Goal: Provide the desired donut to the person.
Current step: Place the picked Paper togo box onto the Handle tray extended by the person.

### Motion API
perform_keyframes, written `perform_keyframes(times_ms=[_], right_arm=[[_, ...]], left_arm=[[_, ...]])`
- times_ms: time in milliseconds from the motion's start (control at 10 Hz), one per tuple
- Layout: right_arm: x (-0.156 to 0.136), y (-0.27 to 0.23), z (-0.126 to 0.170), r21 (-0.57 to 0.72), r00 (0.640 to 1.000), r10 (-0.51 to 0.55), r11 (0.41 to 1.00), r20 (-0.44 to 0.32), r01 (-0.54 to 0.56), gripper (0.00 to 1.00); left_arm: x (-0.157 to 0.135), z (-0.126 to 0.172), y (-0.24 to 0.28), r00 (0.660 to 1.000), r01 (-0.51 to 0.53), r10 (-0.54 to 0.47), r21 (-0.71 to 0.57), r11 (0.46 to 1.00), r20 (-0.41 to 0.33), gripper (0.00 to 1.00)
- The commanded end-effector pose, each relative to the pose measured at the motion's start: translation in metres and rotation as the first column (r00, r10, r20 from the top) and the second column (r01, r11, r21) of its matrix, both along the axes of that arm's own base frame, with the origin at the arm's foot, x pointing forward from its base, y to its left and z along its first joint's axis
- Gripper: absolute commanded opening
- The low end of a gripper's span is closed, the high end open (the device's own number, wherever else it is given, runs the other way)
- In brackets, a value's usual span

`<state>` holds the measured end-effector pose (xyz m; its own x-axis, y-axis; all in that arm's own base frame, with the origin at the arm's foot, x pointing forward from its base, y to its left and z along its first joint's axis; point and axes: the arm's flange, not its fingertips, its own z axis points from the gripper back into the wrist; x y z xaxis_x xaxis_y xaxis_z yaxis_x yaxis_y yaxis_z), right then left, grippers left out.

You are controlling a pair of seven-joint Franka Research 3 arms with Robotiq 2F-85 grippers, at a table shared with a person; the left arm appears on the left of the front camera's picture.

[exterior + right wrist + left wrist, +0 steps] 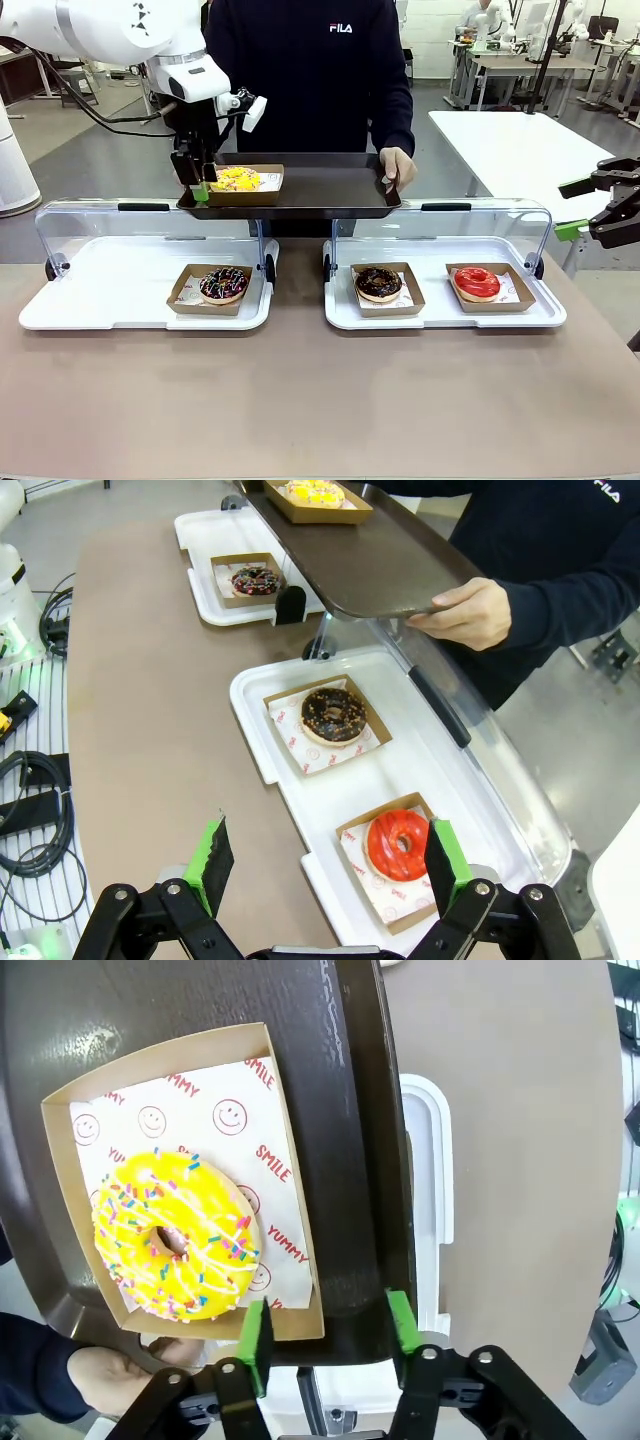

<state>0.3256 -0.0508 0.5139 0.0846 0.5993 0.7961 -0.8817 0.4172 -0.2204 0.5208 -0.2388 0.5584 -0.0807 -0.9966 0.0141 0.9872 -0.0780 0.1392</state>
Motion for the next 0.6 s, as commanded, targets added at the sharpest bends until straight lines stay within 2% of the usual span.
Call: perform_keyframes(times_ms=[0, 200, 500], right_arm=[[0.003, 0.0, -0.002, 0.022, 1.0, 0.015, 1.0, 0.014, -0.016, 1.0], [0.003, 0.0, -0.002, 0.022, 1.0, 0.015, 1.0, 0.014, -0.016, 1.0], [0.003, 0.0, -0.002, 0.022, 1.0, 0.015, 1.0, 0.014, -0.016, 1.0]], left_arm=[[-0.005, 0.01, 0.006, 1.0, 0.02, -0.02, -0.024, 1.0, -0.012, 1.0], [-0.007, 0.015, 0.007, 0.999, 0.03, -0.03, -0.04, 0.999, -0.018, 1.0], [-0.014, 0.021, 0.014, 0.997, 0.001, -0.005, -0.065, 0.998, -0.074, 1.0]])
